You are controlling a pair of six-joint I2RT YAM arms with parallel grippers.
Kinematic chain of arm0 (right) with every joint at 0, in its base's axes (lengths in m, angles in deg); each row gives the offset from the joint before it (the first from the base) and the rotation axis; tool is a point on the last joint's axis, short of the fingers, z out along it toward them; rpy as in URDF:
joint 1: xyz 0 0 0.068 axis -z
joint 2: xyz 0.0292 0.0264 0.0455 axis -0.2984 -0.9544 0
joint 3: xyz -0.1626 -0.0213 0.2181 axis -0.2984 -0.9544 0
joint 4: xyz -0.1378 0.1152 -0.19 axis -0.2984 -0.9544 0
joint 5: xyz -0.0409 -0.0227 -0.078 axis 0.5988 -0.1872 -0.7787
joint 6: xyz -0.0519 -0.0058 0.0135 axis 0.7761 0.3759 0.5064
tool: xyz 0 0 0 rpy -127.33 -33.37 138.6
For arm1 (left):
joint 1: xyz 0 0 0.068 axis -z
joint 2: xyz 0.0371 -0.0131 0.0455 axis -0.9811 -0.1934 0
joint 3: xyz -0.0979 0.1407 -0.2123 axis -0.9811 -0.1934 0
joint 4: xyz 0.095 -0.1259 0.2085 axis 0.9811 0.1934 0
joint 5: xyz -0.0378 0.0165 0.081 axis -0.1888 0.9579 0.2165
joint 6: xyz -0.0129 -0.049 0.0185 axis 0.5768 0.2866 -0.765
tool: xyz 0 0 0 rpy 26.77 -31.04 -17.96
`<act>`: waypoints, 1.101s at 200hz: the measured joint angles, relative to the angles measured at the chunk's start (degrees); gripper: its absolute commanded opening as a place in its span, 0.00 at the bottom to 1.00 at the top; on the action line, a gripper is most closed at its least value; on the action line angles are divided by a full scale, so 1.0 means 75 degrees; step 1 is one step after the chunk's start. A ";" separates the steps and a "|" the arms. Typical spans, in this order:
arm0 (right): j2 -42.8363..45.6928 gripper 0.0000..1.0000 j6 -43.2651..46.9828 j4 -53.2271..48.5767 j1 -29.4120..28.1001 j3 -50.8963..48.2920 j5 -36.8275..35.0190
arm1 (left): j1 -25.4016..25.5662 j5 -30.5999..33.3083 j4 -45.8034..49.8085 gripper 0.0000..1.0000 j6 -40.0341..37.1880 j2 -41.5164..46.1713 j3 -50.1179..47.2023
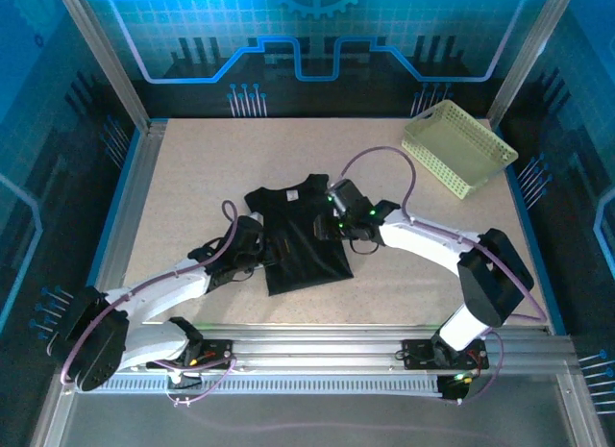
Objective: Fold the inside-out t-shirt
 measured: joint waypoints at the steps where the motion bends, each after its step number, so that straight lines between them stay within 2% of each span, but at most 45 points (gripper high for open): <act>1: -0.0009 0.54 0.0003 0.0003 0.0012 0.0017 0.0009 | 0.0020 -0.0003 -0.0023 0.57 0.0017 -0.0009 0.0000; 21: -0.0586 0.54 0.0341 -0.0023 0.0463 0.0731 0.0423 | 0.0312 -0.0114 -0.0373 0.57 0.0326 -0.0306 0.0000; 45: -0.1883 0.53 0.0667 -0.0044 0.0863 0.2151 0.0892 | 0.0621 -0.0204 -0.0697 0.57 0.0632 -0.0758 -0.0090; 82: -0.3733 0.51 0.0769 -0.0055 0.1008 0.3797 0.1399 | 0.0766 -0.0189 -0.0874 0.58 0.1070 -0.0901 -0.0679; 117: -0.5155 0.49 0.0766 -0.0490 0.1072 0.5126 0.1542 | 0.0772 -0.0105 -0.0970 0.58 0.1227 -0.0478 -0.1023; 144: -0.5549 0.49 0.0764 -0.0691 0.1192 0.5898 0.1498 | 0.0772 -0.0026 -0.0694 0.59 0.1230 0.0023 -0.1288; 174: -0.5648 0.50 0.0775 -0.0807 0.1416 0.6006 0.1550 | 0.0772 0.0070 -0.0134 0.59 0.1256 0.0673 -0.1585; 220: -0.5534 0.55 0.1163 -0.1011 0.1501 0.6062 0.1533 | 0.0778 0.0122 0.0557 0.59 0.1151 0.1005 -0.1507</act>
